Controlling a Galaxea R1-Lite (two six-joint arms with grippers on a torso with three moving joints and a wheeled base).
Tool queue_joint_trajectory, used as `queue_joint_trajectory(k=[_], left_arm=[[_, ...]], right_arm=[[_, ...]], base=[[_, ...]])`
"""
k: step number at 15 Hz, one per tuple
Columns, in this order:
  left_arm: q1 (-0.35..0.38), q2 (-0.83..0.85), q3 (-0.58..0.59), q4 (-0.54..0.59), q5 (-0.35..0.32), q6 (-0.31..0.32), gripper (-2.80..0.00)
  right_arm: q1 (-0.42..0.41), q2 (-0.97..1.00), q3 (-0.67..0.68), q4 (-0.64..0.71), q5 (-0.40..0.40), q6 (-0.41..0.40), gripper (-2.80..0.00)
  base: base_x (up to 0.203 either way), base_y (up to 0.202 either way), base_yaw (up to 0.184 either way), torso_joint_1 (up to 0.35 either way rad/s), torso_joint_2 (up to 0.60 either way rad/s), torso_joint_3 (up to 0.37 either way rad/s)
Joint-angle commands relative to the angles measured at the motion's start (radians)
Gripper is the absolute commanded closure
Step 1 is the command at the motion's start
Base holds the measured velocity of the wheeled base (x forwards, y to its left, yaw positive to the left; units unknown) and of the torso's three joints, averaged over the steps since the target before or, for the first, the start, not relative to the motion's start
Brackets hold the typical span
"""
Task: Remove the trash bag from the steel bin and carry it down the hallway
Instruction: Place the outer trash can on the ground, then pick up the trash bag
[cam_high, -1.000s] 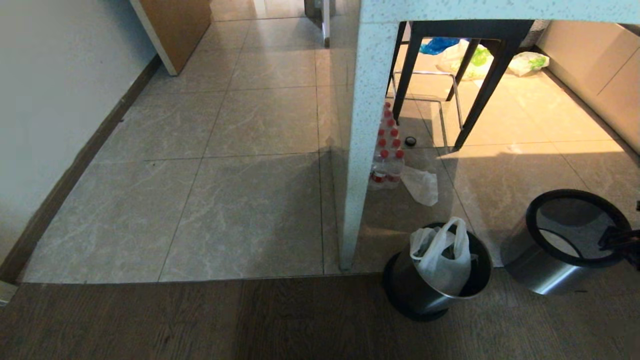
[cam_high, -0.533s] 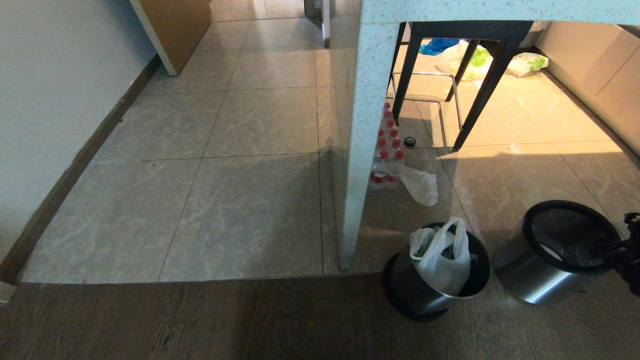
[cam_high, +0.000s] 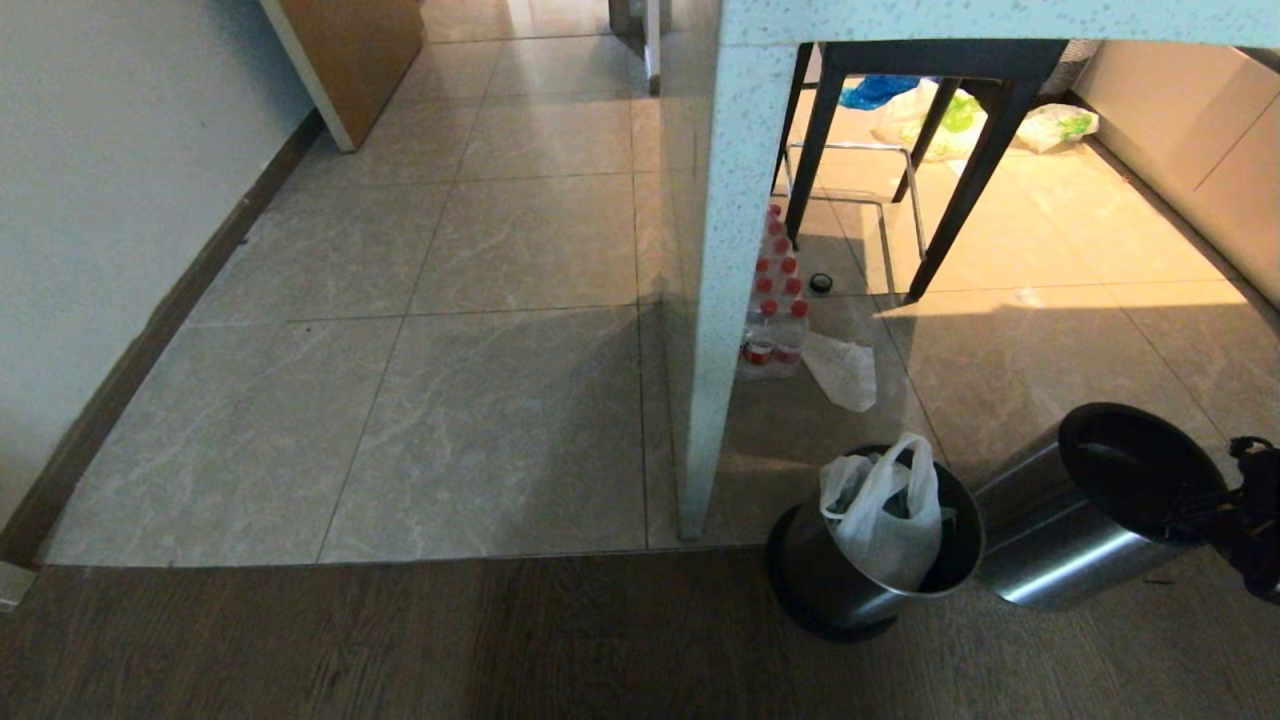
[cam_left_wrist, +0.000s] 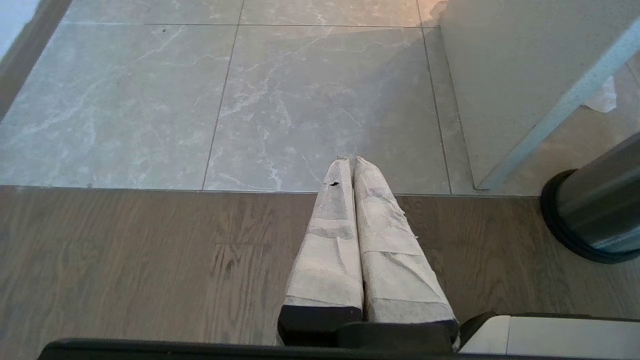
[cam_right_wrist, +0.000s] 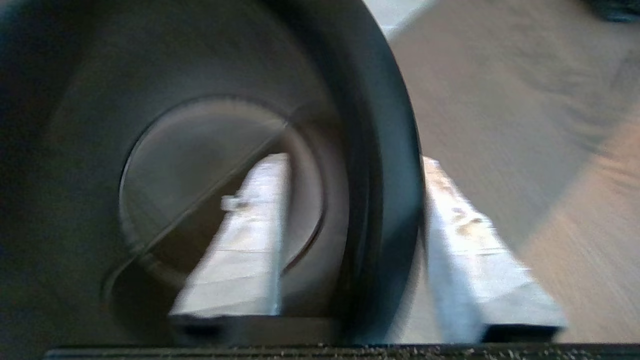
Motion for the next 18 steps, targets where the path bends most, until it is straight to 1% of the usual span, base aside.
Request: queue_joint_trajectory(k=[1,2,5,8,9,11,13,14,15,17,18], left_arm=[[0.0,0.0,0.0,0.0,0.002,0.0,0.0],[0.0,-0.002,0.0,0.0,0.001,0.0,0.0],[0.0,0.0,0.0,0.0,0.002,0.0,0.0],[0.0,0.0,0.0,0.0,0.0,0.0,0.0],[0.0,-0.001,0.002,0.0,0.0,0.0,0.0],[0.0,0.0,0.0,0.0,0.0,0.0,0.0],[0.0,-0.001,0.0,0.0,0.001,0.0,0.0],[0.0,0.0,0.001,0.0,0.0,0.0,0.0],[0.0,0.0,0.001,0.0,0.002,0.0,0.0],[0.0,0.0,0.0,0.0,0.002,0.0,0.0],[0.0,-0.002,0.001,0.0,0.001,0.0,0.0]], right_arm=[[-0.014,-0.015,0.012,-0.012,-0.001,0.0,-2.8],[-0.017,-0.026,0.018,-0.012,0.0,0.0,-2.8],[-0.038,-0.15,0.059,-0.001,0.007,-0.014,-2.8],[-0.058,-0.307,0.155,0.046,0.032,-0.031,-2.8],[-0.062,-0.357,0.187,0.076,0.039,-0.032,0.0],[-0.055,-0.505,0.252,0.178,0.051,-0.04,0.0],[-0.008,-0.643,0.314,0.299,0.051,-0.058,0.0],[0.045,-0.722,0.343,0.355,0.052,-0.061,0.0],[0.118,-0.79,0.367,0.408,0.052,-0.061,0.0],[0.283,-0.916,0.412,0.514,0.051,-0.057,0.0],[0.359,-0.957,0.43,0.541,0.051,-0.05,0.0]], base=[[0.0,0.0,0.0,0.0,0.0,0.0],[0.0,0.0,0.0,0.0,0.0,0.0],[0.0,0.0,0.0,0.0,0.0,0.0],[0.0,0.0,0.0,0.0,0.0,0.0],[0.0,0.0,0.0,0.0,0.0,0.0],[0.0,0.0,0.0,0.0,0.0,0.0],[0.0,0.0,0.0,0.0,0.0,0.0],[0.0,0.0,0.0,0.0,0.0,0.0],[0.0,0.0,0.0,0.0,0.0,0.0],[0.0,0.0,0.0,0.0,0.0,0.0],[0.0,0.0,0.0,0.0,0.0,0.0]])
